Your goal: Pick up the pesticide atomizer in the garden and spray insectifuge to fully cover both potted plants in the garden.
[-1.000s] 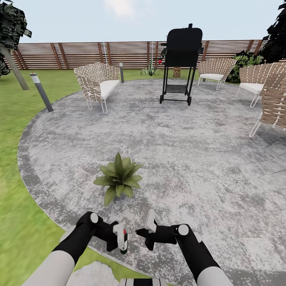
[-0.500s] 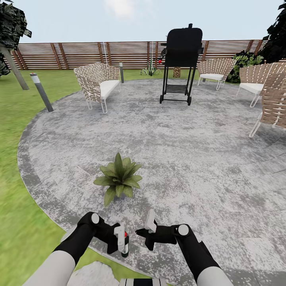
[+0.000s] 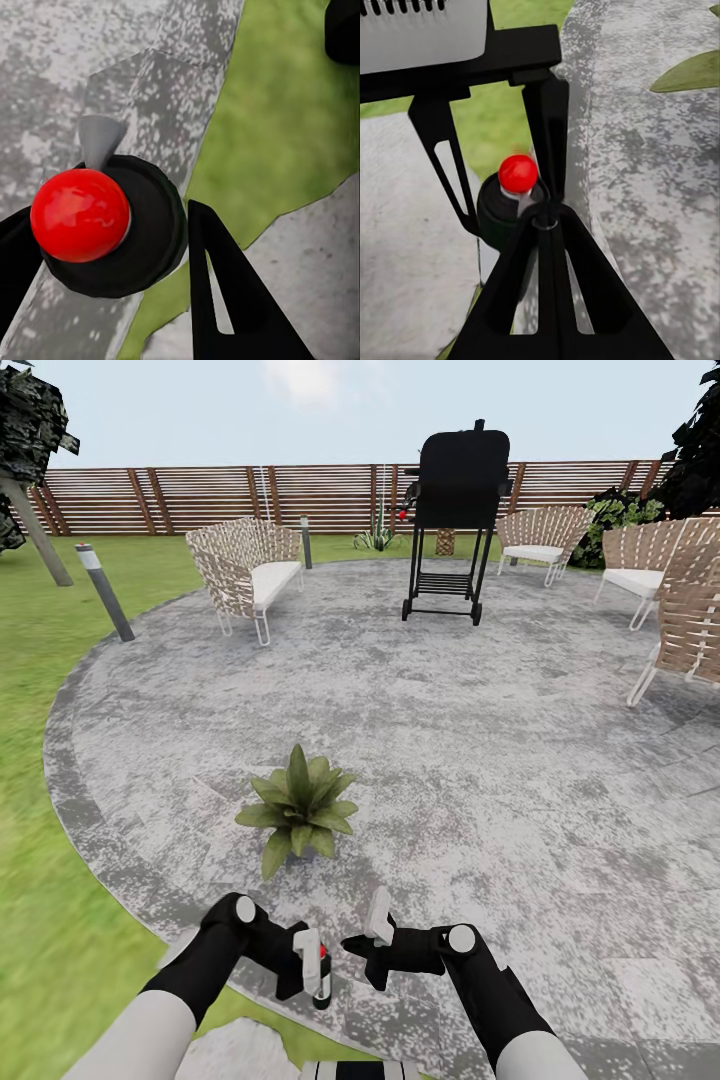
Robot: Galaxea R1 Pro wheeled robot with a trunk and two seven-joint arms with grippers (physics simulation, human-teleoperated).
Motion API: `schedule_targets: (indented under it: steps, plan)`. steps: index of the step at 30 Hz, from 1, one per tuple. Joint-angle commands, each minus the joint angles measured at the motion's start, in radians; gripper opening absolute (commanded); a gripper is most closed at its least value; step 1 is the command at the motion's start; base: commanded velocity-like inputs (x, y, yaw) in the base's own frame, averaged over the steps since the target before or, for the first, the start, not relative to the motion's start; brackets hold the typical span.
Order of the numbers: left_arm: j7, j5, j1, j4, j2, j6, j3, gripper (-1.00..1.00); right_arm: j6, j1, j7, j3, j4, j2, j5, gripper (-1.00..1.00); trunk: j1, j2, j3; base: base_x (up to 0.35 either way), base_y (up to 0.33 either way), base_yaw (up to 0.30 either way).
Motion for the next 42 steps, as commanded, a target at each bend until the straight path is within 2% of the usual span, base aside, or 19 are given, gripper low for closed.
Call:
schedule_targets:
  steps: [1, 13, 42]
  plan:
    - [-0.003, -0.004, 0.000, -0.001, -0.002, -0.001, 0.000, -1.00, -0.009, 0.000, 0.001, -0.002, -0.001, 0.001, 0.010, -1.00, 0.000, 0.000, -0.001, 0.000, 0.000, 0.000]
    - [-0.003, -0.004, -0.002, -0.001, -0.020, 0.000, -0.001, -1.00, -0.009, 0.000, 0.001, -0.002, -0.001, 0.001, 0.010, -1.00, 0.000, 0.000, -0.001, 0.000, 0.000, 0.000]
    - [-0.005, 0.000, -0.008, -0.001, -0.033, 0.000, 0.000, -1.00, -0.009, 0.000, 0.001, -0.002, -0.001, 0.001, 0.010, -1.00, 0.000, 0.000, -0.001, 0.000, 0.000, 0.000]
